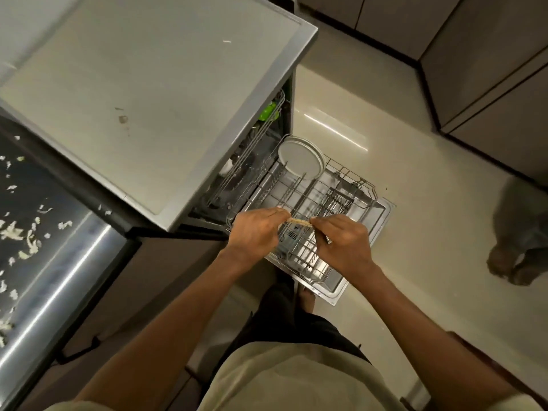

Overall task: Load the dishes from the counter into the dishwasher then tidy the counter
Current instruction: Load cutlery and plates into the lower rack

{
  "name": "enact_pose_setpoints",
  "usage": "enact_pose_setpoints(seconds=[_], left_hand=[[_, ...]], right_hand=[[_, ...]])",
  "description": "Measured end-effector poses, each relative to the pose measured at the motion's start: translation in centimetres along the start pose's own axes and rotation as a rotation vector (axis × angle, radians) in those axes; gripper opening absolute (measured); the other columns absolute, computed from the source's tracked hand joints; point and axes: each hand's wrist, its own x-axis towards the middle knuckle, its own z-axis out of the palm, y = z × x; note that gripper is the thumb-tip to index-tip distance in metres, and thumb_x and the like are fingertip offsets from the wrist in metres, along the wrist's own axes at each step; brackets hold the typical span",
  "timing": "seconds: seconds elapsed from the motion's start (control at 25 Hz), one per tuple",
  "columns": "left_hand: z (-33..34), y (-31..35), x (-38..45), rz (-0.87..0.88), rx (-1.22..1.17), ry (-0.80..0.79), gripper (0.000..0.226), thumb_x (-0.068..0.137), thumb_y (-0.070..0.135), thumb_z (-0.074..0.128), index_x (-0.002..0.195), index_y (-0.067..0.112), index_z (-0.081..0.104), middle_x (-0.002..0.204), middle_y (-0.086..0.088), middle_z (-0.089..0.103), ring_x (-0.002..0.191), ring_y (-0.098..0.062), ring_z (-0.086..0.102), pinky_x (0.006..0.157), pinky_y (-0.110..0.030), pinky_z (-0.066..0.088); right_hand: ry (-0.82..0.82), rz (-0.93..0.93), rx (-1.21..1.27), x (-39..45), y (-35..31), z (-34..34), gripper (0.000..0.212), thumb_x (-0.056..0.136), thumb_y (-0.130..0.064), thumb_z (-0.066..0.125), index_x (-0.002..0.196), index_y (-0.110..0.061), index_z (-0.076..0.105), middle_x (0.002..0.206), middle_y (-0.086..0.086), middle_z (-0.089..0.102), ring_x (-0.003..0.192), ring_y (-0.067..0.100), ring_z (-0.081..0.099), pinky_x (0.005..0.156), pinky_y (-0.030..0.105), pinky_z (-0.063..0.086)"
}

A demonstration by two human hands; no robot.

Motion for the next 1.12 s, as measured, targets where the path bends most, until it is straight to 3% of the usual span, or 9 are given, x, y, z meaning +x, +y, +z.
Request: enact_pose_setpoints(seconds=[0.2,0.32,0.48,0.68,0.88,1.12], left_hand=[[3.8,-5.4,5.9,0.059,-0.051,0.020,0.035,0.063,-0.013,0.077,0.090,0.009,0.078,0.089,-0.006,0.077,0.080,-0.020,0.076,0.062,-0.037,0.063],[7.6,-8.2,8.6,0.037,-0.079,-0.034,0.035,0.060,-0.014,0.080,0.089,0.007,0.078,0.087,-0.008,0.077,0.077,-0.023,0.075,0.068,-0.040,0.063],[12.8,-11.2,11.0,-0.067,-0.152,-0.047,0.032,0.061,-0.017,0.075,0.086,0.004,0.078,0.085,-0.010,0.077,0.076,-0.023,0.075,0.067,-0.037,0.063],[19.7,-15.4,12.8,-0.175,-0.164,-0.089,0.022,0.076,-0.008,0.067,0.093,0.002,0.077,0.097,-0.014,0.076,0.089,-0.025,0.074,0.080,-0.035,0.060],[24.4,-19.0,15.2,-0.180,-0.134,-0.045,0.032,0.070,-0.016,0.063,0.090,0.005,0.078,0.096,-0.011,0.076,0.093,-0.023,0.073,0.081,-0.036,0.060],[28.5,-22.3,17.1,-0.196,-0.117,-0.044,0.030,0.070,-0.015,0.063,0.086,0.005,0.078,0.093,-0.010,0.077,0.091,-0.024,0.074,0.079,-0.036,0.060]], right_hand=[[-0.144,0.170,-0.108,2.6,4.4,5.4,0.019,0.076,0.000,0.076,0.093,-0.006,0.078,0.079,0.005,0.075,0.066,0.024,0.068,0.049,0.034,0.055],[-0.197,0.253,-0.166,3.6,7.3,9.3,0.021,0.071,0.000,0.077,0.091,-0.005,0.077,0.078,0.008,0.074,0.065,0.026,0.067,0.049,0.030,0.054],[-0.201,0.329,-0.174,4.2,10.8,14.1,0.018,0.070,-0.002,0.078,0.088,-0.005,0.076,0.076,0.009,0.073,0.065,0.027,0.067,0.053,0.031,0.054],[-0.199,0.415,-0.153,3.9,15.6,20.3,0.020,0.071,-0.002,0.078,0.091,-0.006,0.077,0.078,0.009,0.074,0.066,0.027,0.068,0.056,0.033,0.058],[-0.196,0.460,-0.175,4.7,19.7,25.0,0.017,0.074,-0.008,0.079,0.091,-0.009,0.077,0.078,0.007,0.074,0.065,0.026,0.067,0.059,0.032,0.056],[-0.162,0.495,-0.159,4.9,23.0,29.7,0.010,0.077,-0.005,0.076,0.086,-0.009,0.076,0.073,0.006,0.072,0.061,0.024,0.066,0.055,0.029,0.053]])
